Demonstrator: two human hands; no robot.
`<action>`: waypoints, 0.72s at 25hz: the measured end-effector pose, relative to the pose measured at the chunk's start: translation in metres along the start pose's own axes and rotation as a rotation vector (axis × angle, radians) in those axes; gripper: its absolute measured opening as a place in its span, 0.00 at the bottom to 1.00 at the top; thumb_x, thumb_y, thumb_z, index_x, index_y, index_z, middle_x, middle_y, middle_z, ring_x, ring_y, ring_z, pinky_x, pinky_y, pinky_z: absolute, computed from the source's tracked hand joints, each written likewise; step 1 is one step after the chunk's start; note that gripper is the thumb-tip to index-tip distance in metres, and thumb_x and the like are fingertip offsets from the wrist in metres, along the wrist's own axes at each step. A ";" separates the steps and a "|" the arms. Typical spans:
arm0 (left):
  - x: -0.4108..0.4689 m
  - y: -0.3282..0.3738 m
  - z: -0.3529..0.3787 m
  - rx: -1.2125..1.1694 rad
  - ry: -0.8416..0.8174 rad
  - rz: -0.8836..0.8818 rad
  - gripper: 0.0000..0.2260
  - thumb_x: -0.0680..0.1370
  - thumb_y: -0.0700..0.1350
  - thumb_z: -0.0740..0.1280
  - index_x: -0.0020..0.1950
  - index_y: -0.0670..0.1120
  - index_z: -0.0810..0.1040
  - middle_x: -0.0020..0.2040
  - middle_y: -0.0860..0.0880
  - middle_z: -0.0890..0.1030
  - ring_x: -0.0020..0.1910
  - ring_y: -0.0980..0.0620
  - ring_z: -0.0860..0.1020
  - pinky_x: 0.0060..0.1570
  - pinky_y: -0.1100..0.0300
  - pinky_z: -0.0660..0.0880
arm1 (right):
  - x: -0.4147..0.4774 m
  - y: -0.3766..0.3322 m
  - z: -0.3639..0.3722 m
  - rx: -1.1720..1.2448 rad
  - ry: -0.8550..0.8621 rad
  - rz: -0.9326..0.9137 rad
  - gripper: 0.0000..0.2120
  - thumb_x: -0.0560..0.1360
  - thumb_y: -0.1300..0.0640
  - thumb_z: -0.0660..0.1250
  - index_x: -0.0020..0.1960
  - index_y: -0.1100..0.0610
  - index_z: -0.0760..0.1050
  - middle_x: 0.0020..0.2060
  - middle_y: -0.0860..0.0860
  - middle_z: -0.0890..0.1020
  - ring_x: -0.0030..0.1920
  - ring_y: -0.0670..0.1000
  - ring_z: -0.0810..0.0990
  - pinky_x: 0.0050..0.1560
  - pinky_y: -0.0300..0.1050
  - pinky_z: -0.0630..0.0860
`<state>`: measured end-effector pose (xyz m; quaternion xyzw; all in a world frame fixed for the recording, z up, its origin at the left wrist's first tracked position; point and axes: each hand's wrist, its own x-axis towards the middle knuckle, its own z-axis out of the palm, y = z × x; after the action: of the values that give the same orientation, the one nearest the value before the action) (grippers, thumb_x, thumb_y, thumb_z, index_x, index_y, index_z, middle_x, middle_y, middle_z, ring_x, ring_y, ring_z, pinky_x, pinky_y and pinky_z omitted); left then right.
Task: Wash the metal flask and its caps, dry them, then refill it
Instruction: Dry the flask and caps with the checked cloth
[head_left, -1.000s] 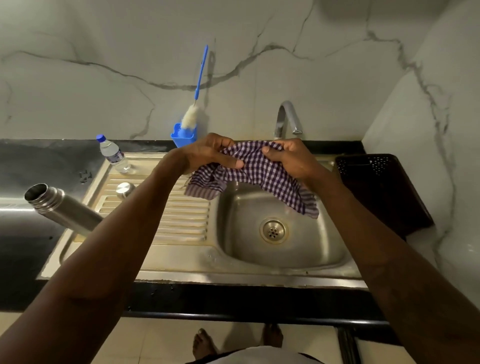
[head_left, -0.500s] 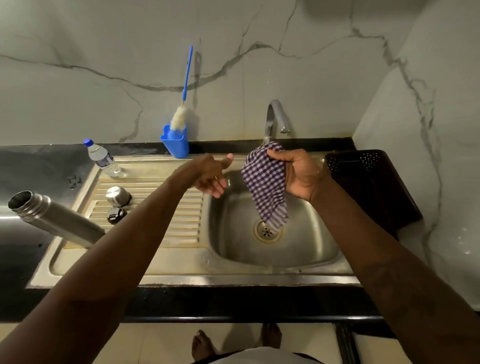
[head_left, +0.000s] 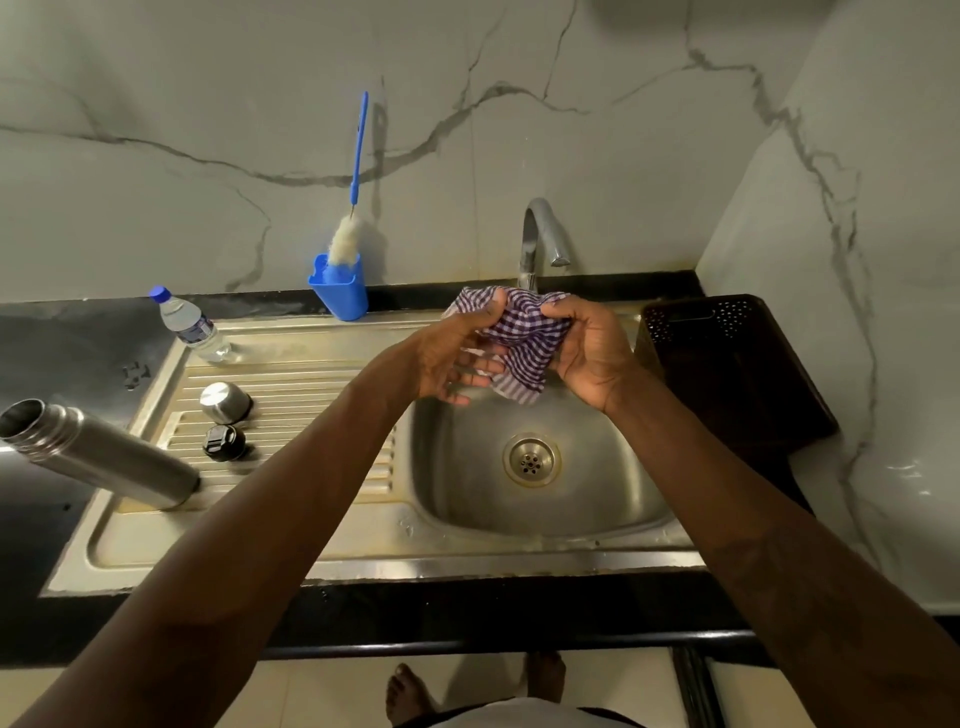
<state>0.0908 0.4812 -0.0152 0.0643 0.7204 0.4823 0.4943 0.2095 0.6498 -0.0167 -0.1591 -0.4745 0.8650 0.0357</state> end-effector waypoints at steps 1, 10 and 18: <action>-0.002 0.003 0.003 0.037 -0.016 -0.018 0.48 0.63 0.81 0.64 0.69 0.47 0.78 0.62 0.42 0.83 0.62 0.41 0.80 0.64 0.41 0.73 | -0.001 0.001 0.001 0.020 -0.014 -0.004 0.15 0.76 0.60 0.64 0.60 0.63 0.79 0.50 0.58 0.84 0.49 0.56 0.83 0.52 0.52 0.80; 0.011 0.019 0.024 -0.345 0.286 0.277 0.12 0.81 0.46 0.71 0.60 0.40 0.81 0.56 0.44 0.86 0.57 0.43 0.84 0.62 0.44 0.80 | 0.004 -0.007 -0.022 -0.175 0.008 -0.004 0.21 0.75 0.59 0.71 0.66 0.65 0.78 0.58 0.59 0.84 0.57 0.60 0.82 0.63 0.58 0.77; 0.000 0.054 0.037 -0.358 0.052 0.093 0.23 0.72 0.37 0.77 0.65 0.36 0.78 0.60 0.40 0.84 0.58 0.42 0.84 0.59 0.46 0.82 | -0.006 -0.018 -0.044 -0.297 0.224 -0.051 0.14 0.78 0.54 0.72 0.60 0.59 0.80 0.55 0.54 0.86 0.58 0.56 0.84 0.58 0.53 0.82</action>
<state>0.0989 0.5332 0.0246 -0.0041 0.6319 0.6266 0.4561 0.2275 0.6938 -0.0221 -0.2459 -0.5941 0.7610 0.0864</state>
